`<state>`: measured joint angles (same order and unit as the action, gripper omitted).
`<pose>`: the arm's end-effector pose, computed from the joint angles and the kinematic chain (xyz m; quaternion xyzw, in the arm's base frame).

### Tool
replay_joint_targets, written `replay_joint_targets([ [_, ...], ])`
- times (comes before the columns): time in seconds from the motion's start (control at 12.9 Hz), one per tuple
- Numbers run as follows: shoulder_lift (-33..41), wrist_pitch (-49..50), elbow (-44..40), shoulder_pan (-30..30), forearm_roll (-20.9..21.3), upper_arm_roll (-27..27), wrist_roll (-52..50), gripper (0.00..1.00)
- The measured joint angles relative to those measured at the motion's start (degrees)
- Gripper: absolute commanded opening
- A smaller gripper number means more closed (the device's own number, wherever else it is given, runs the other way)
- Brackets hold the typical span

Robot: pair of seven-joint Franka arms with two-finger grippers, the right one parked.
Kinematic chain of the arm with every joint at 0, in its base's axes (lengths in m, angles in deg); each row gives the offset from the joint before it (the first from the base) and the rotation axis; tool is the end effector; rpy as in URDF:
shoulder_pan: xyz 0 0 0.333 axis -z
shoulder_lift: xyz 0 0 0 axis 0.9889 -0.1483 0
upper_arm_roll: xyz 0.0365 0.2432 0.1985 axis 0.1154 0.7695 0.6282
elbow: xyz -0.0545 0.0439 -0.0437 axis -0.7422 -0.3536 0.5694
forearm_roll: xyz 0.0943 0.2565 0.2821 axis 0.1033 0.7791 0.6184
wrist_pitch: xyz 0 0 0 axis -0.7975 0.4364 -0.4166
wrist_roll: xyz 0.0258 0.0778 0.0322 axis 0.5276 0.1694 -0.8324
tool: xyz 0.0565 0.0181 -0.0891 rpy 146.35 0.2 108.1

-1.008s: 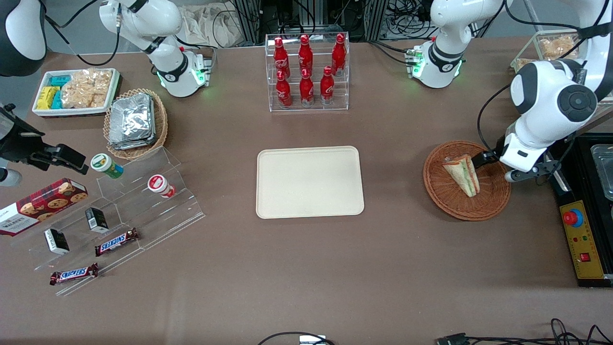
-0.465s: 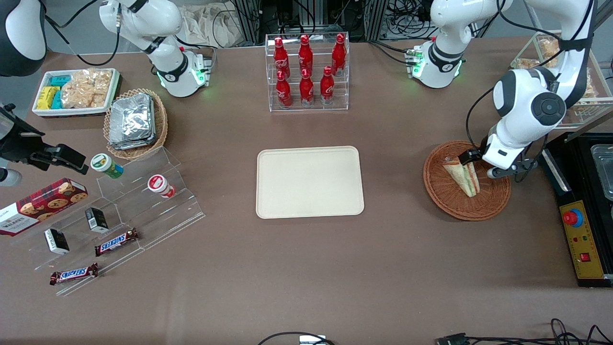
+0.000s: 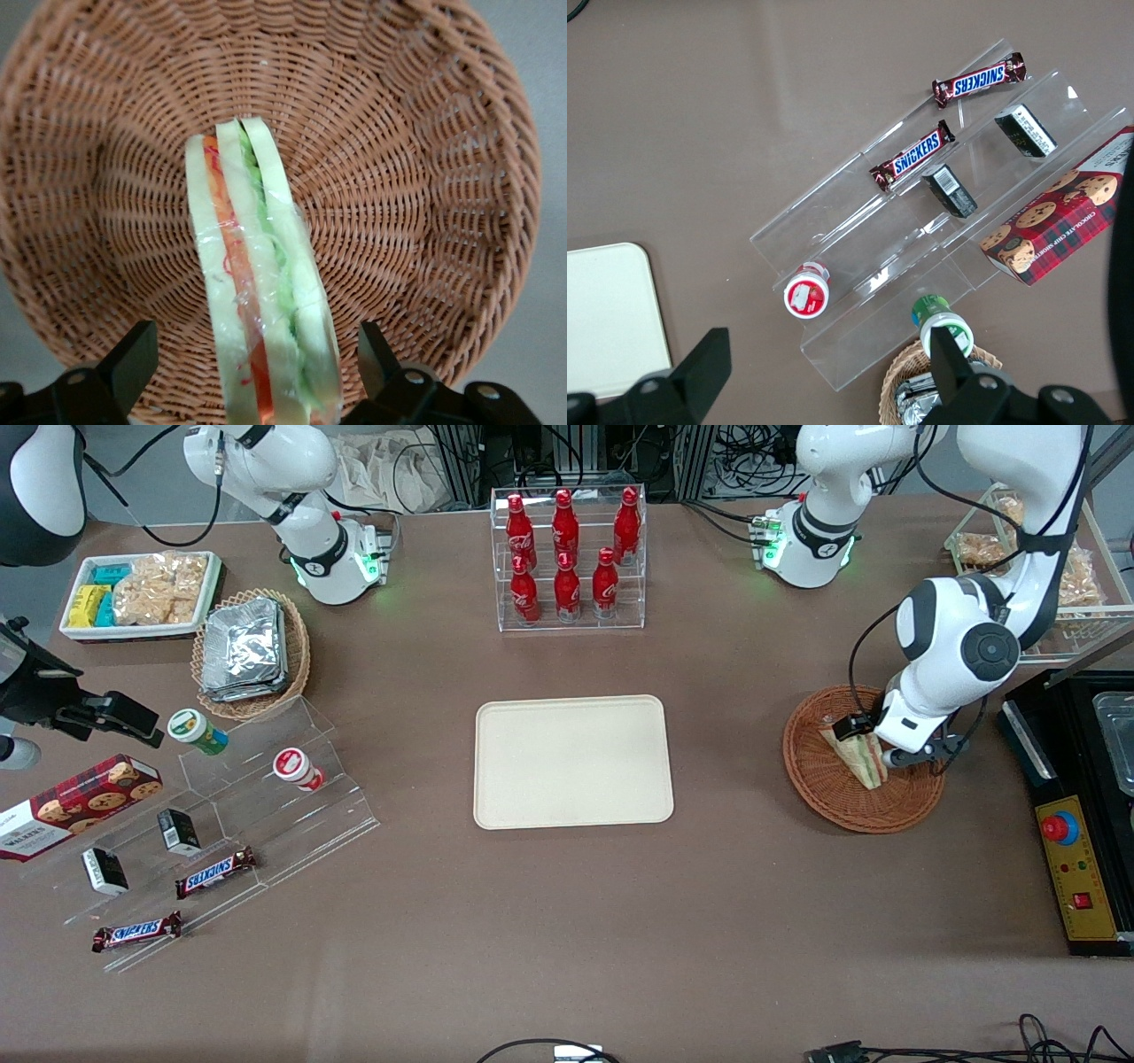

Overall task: Place sandwich from basket to tray
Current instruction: 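Close the left gripper on the sandwich's wrapped edge, then lift the sandwich up out of the basket with the left gripper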

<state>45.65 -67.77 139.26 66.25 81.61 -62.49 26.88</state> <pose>0.4707 -0.0032 0.2533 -0.9927 -0.1041 0.0592 0.0121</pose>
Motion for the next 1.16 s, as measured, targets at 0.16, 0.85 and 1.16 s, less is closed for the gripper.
replay_joint_targets([
  [0.16,-1.2,-0.8,0.0,0.0,0.0,0.0,0.0,0.79],
  [0.85,-2.3,-1.6,-0.4,0.0,0.0,0.0,0.2,0.14],
  [1.16,-1.0,6.8,-5.9,0.0,0.1,-0.8,0.2,0.15],
])
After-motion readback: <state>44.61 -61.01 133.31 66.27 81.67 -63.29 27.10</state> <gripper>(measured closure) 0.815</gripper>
